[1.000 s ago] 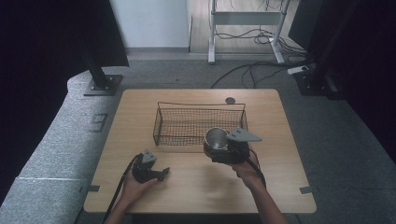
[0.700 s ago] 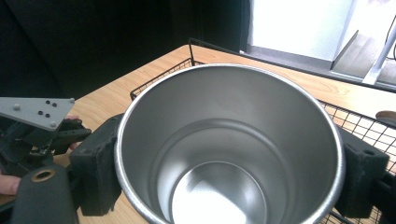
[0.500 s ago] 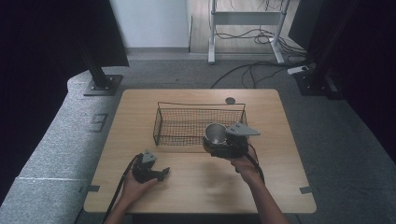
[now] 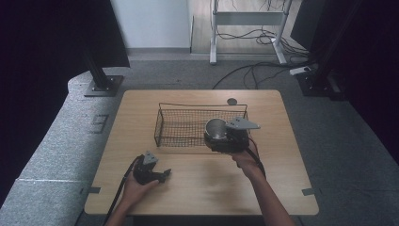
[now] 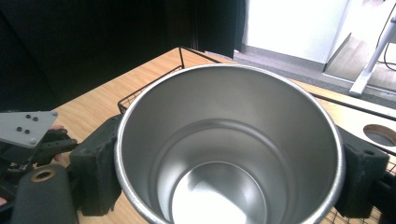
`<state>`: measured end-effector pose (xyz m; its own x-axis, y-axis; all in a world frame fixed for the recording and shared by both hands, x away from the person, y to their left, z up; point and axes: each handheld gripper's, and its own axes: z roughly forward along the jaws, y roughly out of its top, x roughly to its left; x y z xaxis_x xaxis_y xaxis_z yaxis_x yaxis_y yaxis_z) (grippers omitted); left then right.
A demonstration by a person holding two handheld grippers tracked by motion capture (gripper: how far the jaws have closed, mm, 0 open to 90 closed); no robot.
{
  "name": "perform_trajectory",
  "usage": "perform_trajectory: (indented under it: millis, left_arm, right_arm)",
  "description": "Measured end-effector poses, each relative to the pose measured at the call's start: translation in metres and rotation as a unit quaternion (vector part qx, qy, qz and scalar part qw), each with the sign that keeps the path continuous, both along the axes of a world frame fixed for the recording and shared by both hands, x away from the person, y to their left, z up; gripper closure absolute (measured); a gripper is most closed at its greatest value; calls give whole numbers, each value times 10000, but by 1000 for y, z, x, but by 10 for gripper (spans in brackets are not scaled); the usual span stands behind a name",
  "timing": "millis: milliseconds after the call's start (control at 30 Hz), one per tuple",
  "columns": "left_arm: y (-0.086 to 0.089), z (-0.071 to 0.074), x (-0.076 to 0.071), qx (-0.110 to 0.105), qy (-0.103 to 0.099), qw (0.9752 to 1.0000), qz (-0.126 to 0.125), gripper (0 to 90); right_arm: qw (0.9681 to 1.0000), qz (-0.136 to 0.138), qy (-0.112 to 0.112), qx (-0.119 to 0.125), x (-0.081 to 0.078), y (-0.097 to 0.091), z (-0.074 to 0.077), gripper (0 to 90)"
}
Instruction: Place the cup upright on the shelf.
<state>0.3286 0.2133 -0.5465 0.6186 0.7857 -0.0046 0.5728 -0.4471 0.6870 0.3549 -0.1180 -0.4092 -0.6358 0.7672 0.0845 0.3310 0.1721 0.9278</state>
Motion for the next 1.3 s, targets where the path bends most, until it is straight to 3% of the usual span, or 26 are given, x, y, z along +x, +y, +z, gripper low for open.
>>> perform_trajectory:
  millis: [433,933,1300]
  left_arm:
    - [0,0,0,1,3,10000,0,168]
    - [0,0,0,2,2,10000,-1,168]
    - [0,0,0,0,3,10000,-2,168]
  right_arm:
    - [9998,-27,98,-197,15,5,-6,145]
    - [9995,-100,141,-265,29,8,-9,145]
    - [9993,-167,142,-287,40,4,-4,145]
